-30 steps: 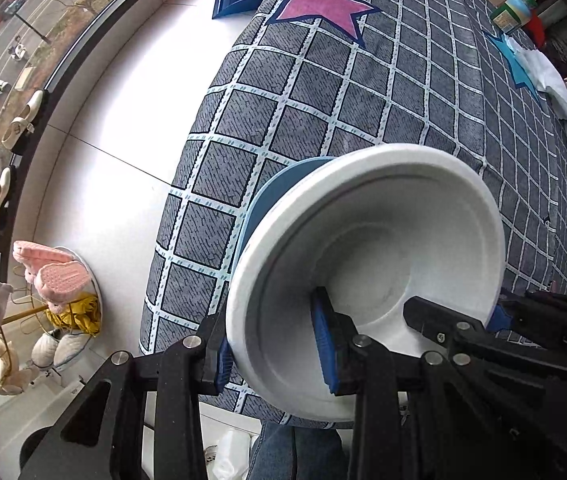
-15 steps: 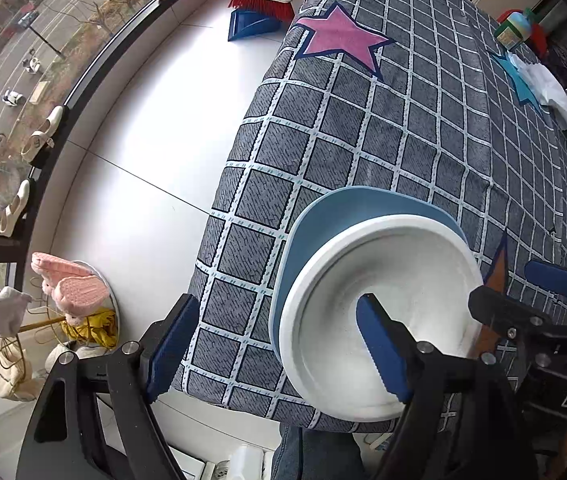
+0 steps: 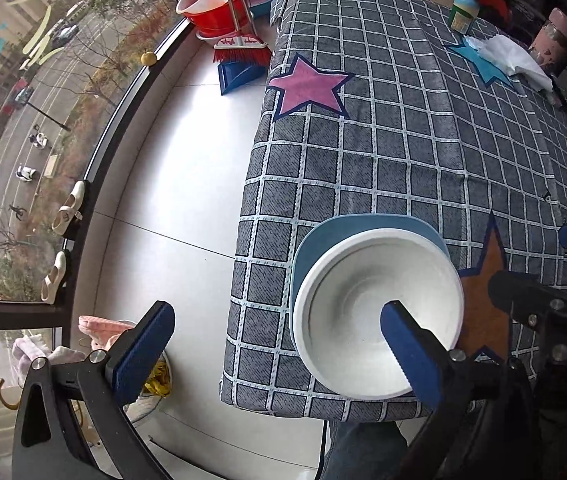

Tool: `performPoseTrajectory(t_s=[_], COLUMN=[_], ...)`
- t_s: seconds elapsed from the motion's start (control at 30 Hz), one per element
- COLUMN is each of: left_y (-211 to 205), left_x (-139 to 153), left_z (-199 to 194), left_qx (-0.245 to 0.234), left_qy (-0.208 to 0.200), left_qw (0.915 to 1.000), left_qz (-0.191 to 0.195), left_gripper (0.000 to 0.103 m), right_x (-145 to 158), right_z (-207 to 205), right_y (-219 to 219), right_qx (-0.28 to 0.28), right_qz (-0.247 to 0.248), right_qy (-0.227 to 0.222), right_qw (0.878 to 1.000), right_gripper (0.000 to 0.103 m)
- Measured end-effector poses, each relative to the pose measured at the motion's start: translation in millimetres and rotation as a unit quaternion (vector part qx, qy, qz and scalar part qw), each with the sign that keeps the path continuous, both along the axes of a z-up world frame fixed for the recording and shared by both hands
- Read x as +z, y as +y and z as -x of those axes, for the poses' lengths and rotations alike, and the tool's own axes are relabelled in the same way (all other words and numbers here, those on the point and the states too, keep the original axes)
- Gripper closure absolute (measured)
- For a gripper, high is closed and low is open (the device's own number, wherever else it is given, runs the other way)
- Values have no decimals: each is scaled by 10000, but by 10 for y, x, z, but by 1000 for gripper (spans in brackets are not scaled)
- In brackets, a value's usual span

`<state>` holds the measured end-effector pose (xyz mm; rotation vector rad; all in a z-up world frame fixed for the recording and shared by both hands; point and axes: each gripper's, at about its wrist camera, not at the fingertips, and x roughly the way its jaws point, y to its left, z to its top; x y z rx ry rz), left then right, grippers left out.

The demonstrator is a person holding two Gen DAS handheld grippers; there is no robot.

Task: Organize plates and bowls
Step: 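Open the right tool to release the bowl and withdraw it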

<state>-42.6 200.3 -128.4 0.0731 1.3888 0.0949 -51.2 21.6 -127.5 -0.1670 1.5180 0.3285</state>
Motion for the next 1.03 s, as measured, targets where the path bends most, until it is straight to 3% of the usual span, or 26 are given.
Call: performPoseTrajectory(t_s=[0.1, 0.27, 0.67, 1.03], left_y=[-57, -159, -116, -98], left_x=[98, 192, 181, 165], left_z=[19, 12, 11, 10], left_qx=[-99, -266, -191, -167], left_qy=[-68, -205, -129, -74], left_qw=[9999, 9993, 9995, 9998], left_qz=[58, -174, -232, 86], left_gripper=[0, 0, 0, 0], right_x=[91, 146, 124, 81], right_z=[14, 77, 72, 66], right_y=[-10, 53, 78, 47], right_qx=[-137, -71, -51, -140], right_qz=[-24, 87, -4, -56], right_qy=[-119, -325, -236, -133], right_qw=[9998, 9994, 9997, 9998], right_gripper=[2, 2, 2, 2])
